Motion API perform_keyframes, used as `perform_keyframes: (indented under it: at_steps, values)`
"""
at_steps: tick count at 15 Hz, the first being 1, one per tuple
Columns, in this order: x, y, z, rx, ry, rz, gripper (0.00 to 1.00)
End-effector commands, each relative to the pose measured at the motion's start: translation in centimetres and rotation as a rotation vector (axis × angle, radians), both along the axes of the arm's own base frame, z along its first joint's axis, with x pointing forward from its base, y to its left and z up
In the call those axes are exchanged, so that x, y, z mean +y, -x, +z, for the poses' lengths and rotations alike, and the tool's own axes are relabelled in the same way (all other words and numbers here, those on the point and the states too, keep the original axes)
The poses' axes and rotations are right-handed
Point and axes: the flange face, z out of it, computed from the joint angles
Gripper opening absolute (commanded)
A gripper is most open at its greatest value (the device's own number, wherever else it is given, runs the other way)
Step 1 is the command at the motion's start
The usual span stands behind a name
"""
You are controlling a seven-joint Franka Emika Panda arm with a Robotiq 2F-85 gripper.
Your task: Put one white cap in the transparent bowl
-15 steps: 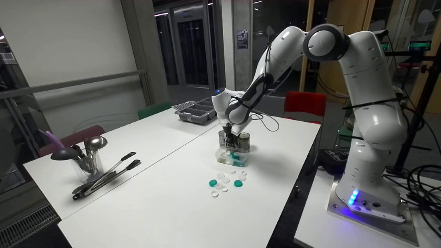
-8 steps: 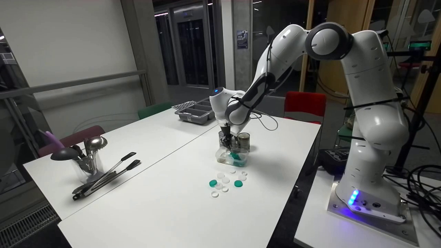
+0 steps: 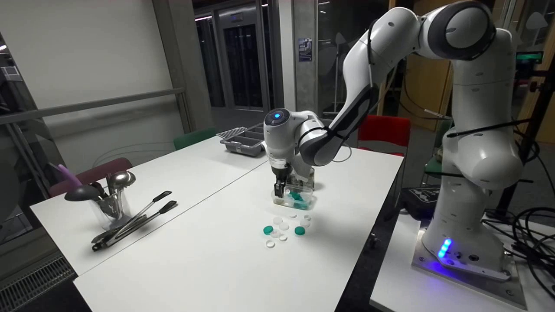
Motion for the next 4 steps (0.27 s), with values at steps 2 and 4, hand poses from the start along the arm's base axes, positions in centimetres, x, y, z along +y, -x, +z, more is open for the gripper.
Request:
perform_keyframes:
  at_steps: [2,4]
  values:
    - [0.59,0.74,0.57,-0.007,-0.004,0.017,1.0]
    - [0.35,0.76,0.6,-0.008,-0.003,0.014,1.0]
